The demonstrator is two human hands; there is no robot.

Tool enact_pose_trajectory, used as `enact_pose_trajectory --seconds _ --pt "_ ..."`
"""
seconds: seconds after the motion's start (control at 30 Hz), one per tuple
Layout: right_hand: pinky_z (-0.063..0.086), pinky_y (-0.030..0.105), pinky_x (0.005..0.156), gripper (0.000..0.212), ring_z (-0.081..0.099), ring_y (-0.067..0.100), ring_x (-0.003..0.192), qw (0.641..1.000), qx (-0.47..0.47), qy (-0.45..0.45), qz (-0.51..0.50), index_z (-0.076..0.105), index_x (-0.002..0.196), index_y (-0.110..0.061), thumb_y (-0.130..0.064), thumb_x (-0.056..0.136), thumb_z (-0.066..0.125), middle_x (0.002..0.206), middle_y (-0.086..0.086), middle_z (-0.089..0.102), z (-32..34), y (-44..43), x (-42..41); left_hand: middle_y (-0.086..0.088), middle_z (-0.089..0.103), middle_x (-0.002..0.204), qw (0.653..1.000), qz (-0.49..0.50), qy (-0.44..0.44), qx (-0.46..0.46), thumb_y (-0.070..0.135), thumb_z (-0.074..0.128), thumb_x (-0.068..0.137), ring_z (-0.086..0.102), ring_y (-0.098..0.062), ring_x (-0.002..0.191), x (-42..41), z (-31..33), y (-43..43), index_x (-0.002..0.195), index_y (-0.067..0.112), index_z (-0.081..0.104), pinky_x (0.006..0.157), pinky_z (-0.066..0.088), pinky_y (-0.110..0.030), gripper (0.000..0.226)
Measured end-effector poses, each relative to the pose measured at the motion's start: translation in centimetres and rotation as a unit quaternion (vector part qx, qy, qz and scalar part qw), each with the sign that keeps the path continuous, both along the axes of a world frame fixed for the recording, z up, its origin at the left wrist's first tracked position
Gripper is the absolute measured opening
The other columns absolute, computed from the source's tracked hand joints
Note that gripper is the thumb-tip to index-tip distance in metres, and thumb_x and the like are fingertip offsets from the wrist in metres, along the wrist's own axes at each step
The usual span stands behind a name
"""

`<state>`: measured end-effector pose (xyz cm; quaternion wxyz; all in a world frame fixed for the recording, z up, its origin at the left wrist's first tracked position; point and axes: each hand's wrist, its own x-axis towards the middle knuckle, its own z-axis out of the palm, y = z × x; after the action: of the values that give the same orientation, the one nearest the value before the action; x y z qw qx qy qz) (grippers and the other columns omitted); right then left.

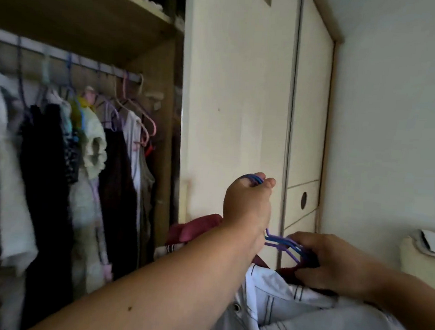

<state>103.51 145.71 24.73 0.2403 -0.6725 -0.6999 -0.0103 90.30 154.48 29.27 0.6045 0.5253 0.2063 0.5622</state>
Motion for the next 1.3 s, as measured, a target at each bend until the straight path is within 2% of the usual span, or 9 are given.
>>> enact_pose_trajectory --seconds 0.13,0.3,0.5,0.63,0.77,0.83,0.97,1.1,1.3 --pt "0.042 0.017 0.057 0.026 0.053 -0.001 0.059 0.997 0.016 0.045 0.065 0.062 0.092 -0.04 -0.023 0.075 0.071 0.074 -0.003 0.063 2.1 0.3 -6.0 -0.001 0.067 0.085 0.999 0.035 -0.02 0.035 0.004 0.061 0.088 0.066 -0.019 0.088 -6.8 1.6 -0.6 0.079 0.019 0.06 0.089 0.05 -0.03 0.018" --pt "0.039 0.013 0.05 0.03 0.05 -0.002 0.052 0.986 0.022 0.078 0.146 0.062 0.092 -0.043 -0.021 0.076 0.074 0.062 -0.011 0.06 4.3 1.5 -14.1 0.004 0.065 0.077 0.995 0.058 -0.052 0.054 0.001 0.054 0.091 0.063 -0.006 0.071 -15.7 4.0 -1.6 0.082 0.017 0.057 0.069 0.049 -0.015 0.019" --pt "0.04 0.02 0.046 0.029 0.05 0.006 0.05 0.961 0.009 0.123 0.247 0.065 0.094 -0.03 -0.008 0.075 0.068 0.061 -0.004 0.057 7.0 2.8 -21.8 0.005 0.067 0.08 0.988 0.106 -0.049 0.104 0.002 0.049 0.094 0.066 -0.004 0.073 -24.5 7.2 -2.7 0.091 0.016 0.059 0.074 0.051 -0.016 0.017" --pt "0.044 0.027 0.051 0.03 0.053 0.012 0.057 0.936 0.016 0.138 0.323 0.065 0.094 -0.028 -0.026 0.065 0.071 0.068 0.006 0.06 9.3 3.7 -27.2 0.006 0.066 0.081 0.982 0.138 -0.049 0.12 0.003 0.048 0.096 0.066 -0.002 0.072 -29.8 9.6 -3.2 0.086 0.019 0.056 0.066 0.052 -0.013 0.02" --pt "0.044 0.022 0.054 0.025 0.051 0.009 0.06 0.913 0.025 0.128 0.386 0.066 0.095 -0.024 -0.009 0.076 0.073 0.069 -0.003 0.06 11.5 4.5 -31.8 0.004 0.066 0.085 0.974 0.178 -0.052 0.131 0.004 0.048 0.096 0.064 -0.004 0.074 -34.1 11.8 -3.8 0.103 0.013 0.057 0.055 0.048 -0.01 0.015" --pt "0.043 0.019 0.054 0.025 0.051 0.005 0.058 0.914 0.041 0.115 0.387 0.066 0.095 -0.022 -0.013 0.073 0.075 0.068 -0.008 0.06 12.4 4.8 -33.6 -0.001 0.066 0.09 0.968 0.198 -0.066 0.137 0.002 0.048 0.095 0.063 -0.007 0.072 -35.9 12.7 -3.9 0.104 0.011 0.056 0.052 0.049 -0.009 0.015" --pt "0.045 0.028 0.059 0.026 0.055 0.01 0.062 0.924 0.057 0.071 0.371 0.065 0.095 -0.021 -0.013 0.072 0.072 0.074 0.006 0.065 14.2 5.0 -36.1 -0.007 0.062 0.098 0.966 0.208 -0.074 0.133 0.001 0.042 0.097 0.061 -0.013 0.08 -38.4 13.9 -3.7 0.105 0.009 0.053 0.07 0.051 -0.019 0.015" --pt "0.046 0.031 0.06 0.02 0.056 0.008 0.059 0.946 0.092 0.002 0.31 0.064 0.093 -0.02 -0.013 0.076 0.071 0.074 0.002 0.067 15.6 5.1 -37.7 -0.007 0.064 0.105 0.977 0.19 -0.043 0.089 0.004 0.037 0.1 0.062 -0.015 0.088 -39.7 14.9 -2.7 0.118 0.004 0.054 0.059 0.047 -0.017 0.025" --pt "0.045 0.029 0.065 0.019 0.057 0.011 0.067 0.962 0.055 -0.04 0.264 0.063 0.093 -0.019 -0.032 0.081 0.07 0.074 -0.004 0.064 17.7 3.9 -39.7 0.0 0.061 0.078 0.99 0.119 0.053 0.048 0.008 0.037 0.1 0.058 -0.009 0.068 -41.8 17.1 -1.0 0.099 0.009 0.06 0.077 0.045 -0.027 0.023"
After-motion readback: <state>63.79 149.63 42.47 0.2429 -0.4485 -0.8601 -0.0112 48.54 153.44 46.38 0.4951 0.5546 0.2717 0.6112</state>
